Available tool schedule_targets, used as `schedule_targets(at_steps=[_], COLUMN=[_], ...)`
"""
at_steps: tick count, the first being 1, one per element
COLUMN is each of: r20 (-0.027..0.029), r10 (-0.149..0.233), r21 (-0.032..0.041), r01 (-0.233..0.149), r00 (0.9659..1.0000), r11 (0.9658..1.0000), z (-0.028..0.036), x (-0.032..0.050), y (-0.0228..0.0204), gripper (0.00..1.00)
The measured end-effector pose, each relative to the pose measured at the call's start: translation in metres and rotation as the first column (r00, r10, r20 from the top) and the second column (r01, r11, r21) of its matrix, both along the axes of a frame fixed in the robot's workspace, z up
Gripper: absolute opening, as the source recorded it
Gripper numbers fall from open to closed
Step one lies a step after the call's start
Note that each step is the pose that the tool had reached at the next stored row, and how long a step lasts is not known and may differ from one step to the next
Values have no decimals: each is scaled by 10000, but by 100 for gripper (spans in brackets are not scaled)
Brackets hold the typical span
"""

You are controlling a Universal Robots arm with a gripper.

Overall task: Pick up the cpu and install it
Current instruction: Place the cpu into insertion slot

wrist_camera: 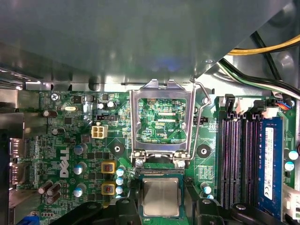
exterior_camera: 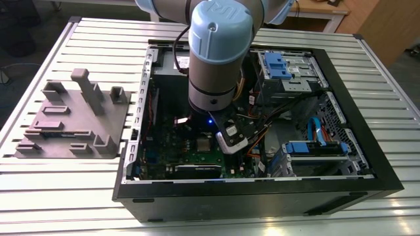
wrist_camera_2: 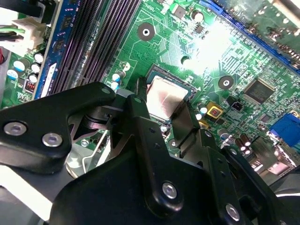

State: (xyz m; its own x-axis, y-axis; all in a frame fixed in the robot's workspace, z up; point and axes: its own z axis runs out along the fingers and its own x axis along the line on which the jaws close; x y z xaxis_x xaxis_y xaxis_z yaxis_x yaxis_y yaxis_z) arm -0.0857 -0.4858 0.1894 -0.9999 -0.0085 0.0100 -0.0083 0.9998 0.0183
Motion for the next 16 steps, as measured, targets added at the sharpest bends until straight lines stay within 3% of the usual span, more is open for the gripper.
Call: schedule_targets(at_steps=[6, 16], r20=[-7, -6], r10=[-2, -1], r21=[-1, -1], r01=[2, 1], r00=[10000, 10000], r11=[10000, 10000], z=[49, 37], x=[-1, 0], y=[0, 0], gripper=[45, 45])
